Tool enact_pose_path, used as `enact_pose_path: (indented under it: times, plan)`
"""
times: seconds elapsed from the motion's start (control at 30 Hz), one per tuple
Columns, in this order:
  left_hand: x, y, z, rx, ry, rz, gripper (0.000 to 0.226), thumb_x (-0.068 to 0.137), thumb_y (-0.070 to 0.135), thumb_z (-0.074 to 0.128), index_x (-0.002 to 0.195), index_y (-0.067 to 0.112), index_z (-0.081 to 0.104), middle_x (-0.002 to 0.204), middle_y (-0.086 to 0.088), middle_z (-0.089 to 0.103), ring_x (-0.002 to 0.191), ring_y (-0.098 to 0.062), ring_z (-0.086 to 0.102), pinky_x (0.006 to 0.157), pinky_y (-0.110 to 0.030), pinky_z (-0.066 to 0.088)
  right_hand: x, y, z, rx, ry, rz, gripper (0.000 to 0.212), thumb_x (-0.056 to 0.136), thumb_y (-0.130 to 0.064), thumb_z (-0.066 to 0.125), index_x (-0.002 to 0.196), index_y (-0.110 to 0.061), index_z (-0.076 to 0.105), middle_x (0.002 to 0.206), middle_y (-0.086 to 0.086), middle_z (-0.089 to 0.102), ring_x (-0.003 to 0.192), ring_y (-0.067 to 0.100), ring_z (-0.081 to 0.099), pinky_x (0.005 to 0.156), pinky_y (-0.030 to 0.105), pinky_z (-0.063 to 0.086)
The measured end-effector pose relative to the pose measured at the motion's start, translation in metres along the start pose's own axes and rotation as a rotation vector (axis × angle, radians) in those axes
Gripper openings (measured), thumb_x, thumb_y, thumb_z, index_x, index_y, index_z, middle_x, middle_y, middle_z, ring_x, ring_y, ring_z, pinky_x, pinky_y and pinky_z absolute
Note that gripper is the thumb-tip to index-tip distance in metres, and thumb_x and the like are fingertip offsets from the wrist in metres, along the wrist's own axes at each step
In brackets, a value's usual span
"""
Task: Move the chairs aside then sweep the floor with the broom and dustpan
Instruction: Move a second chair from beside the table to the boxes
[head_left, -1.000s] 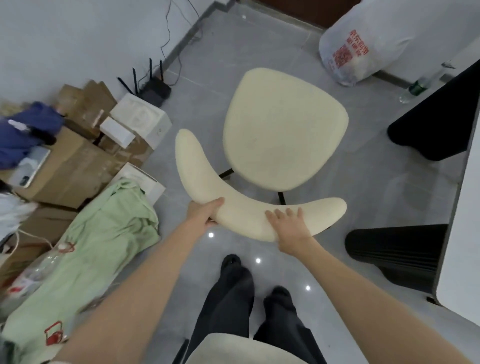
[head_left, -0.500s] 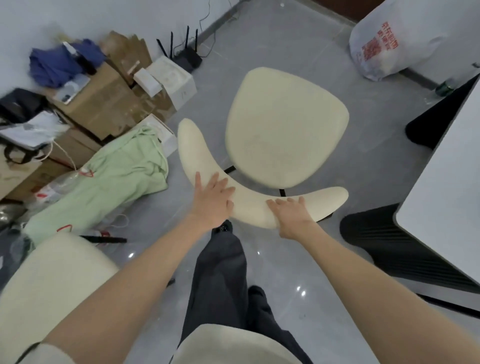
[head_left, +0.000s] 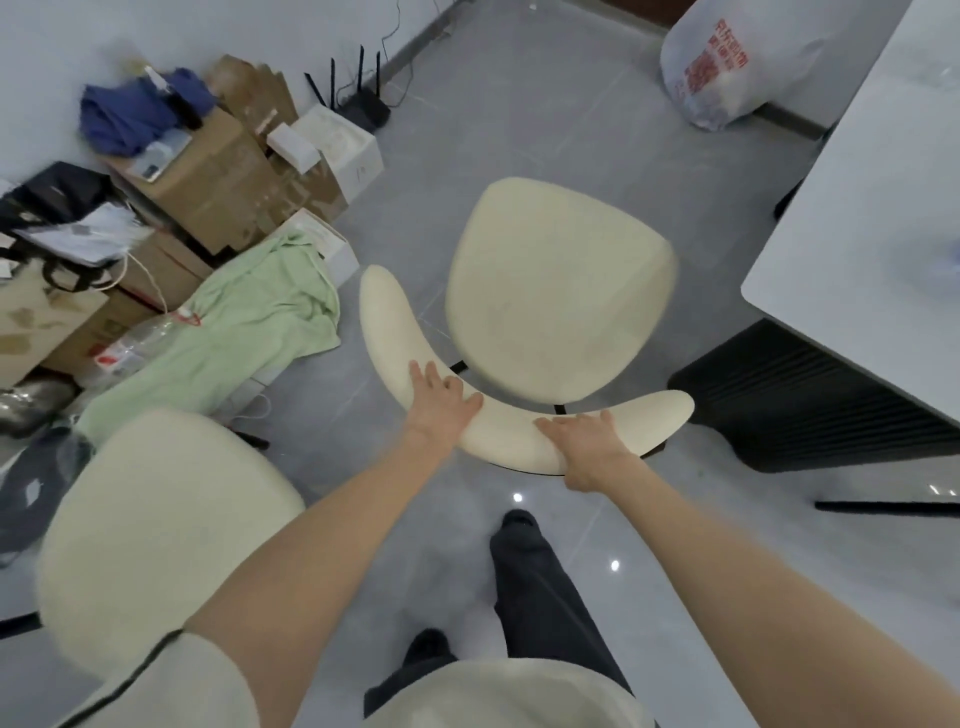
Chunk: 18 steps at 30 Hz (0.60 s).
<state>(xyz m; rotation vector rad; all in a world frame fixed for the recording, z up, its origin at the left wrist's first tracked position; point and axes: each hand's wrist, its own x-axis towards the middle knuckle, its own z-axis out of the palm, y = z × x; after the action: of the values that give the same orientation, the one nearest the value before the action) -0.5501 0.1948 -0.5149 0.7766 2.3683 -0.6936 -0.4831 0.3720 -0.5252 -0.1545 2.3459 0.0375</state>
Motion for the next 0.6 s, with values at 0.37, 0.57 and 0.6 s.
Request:
enact_pose_path:
  times: [0.37, 0.57, 0.6]
  plan:
    - [-0.121, 0.008, 0.101, 0.127, 0.032, 0.168, 0.083, 0.080, 0.026, 0.066, 0.148, 0.022, 0.017, 0.145, -0.018, 0.034, 0.136, -0.050, 0.024, 0.112, -0.064, 0.011, -0.094, -0.131, 0.095, 0.092, -0.002, 0.130, 0.071, 0.079, -0.017, 0.060, 0.143, -0.027, 0.029, 0.134, -0.004, 0.050, 0.123, 0.023, 0.049, 0.102, 0.046, 0.030]
    - [-0.181, -0.002, 0.148, 0.159, 0.052, 0.229, 0.076, 0.083, 0.027, 0.063, 0.147, 0.024, 0.021, 0.143, -0.018, 0.035, 0.135, -0.049, 0.024, 0.112, -0.063, 0.010, -0.137, -0.203, 0.132, 0.166, -0.020, 0.168, 0.066, 0.077, -0.012, 0.057, 0.137, -0.025, 0.033, 0.127, -0.004, 0.053, 0.117, 0.024, 0.052, 0.099, 0.044, 0.034]
    - [-0.192, -0.002, 0.156, 0.161, 0.058, 0.247, 0.076, 0.083, 0.028, 0.063, 0.147, 0.024, 0.022, 0.143, -0.018, 0.036, 0.135, -0.049, 0.024, 0.113, -0.063, 0.009, -0.145, -0.213, 0.139, 0.177, -0.020, 0.174, 0.065, 0.077, -0.012, 0.057, 0.136, -0.025, 0.033, 0.126, -0.004, 0.053, 0.116, 0.024, 0.052, 0.099, 0.043, 0.034]
